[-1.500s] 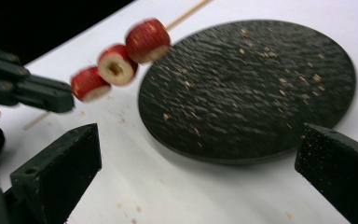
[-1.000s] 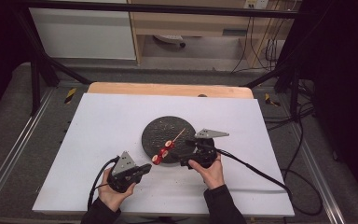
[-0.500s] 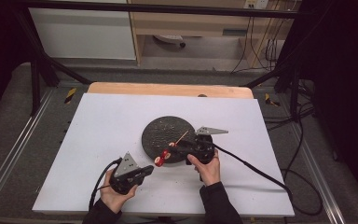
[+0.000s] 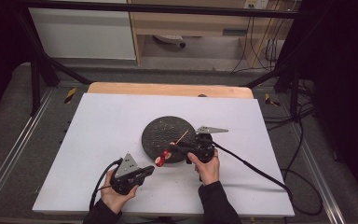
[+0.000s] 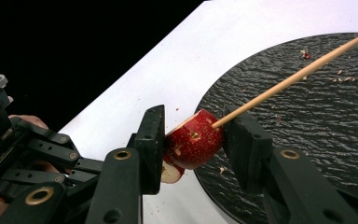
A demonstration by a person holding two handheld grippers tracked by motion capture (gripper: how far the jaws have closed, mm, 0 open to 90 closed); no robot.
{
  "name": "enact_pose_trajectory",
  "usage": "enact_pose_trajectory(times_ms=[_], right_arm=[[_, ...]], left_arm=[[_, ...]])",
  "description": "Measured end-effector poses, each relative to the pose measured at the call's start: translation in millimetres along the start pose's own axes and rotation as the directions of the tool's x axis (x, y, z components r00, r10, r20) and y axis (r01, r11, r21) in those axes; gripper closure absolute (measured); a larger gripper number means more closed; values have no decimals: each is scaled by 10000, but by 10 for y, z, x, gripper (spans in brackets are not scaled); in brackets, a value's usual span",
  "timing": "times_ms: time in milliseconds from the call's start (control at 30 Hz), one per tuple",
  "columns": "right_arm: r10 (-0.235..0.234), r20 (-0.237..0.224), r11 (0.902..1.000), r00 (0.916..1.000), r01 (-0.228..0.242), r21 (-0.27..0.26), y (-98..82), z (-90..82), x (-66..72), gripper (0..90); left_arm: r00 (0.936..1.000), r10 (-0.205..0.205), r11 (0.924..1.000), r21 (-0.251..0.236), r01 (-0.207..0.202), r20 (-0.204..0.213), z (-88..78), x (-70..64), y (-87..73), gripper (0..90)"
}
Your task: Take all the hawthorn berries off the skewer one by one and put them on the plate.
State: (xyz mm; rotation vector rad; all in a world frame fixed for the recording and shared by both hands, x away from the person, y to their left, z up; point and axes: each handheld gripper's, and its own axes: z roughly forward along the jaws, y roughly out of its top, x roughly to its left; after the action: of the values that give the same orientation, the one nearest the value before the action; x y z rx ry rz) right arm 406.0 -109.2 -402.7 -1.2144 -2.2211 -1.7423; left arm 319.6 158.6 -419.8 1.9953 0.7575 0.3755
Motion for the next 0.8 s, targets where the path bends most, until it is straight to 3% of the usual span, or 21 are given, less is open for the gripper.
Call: enact_pose_trajectory(times_ms=[400, 800], right_arm=[[132, 220, 9994, 9997, -125, -308, 104, -65, -38, 608], [304, 705, 9974, 9971, -256, -677, 352, -215, -180, 610]], left_arm=[[10000, 11, 9999, -162, -11, -18, -26, 10, 3, 884], [10000, 14, 9998, -196, -14, -22, -44, 28, -5, 884]])
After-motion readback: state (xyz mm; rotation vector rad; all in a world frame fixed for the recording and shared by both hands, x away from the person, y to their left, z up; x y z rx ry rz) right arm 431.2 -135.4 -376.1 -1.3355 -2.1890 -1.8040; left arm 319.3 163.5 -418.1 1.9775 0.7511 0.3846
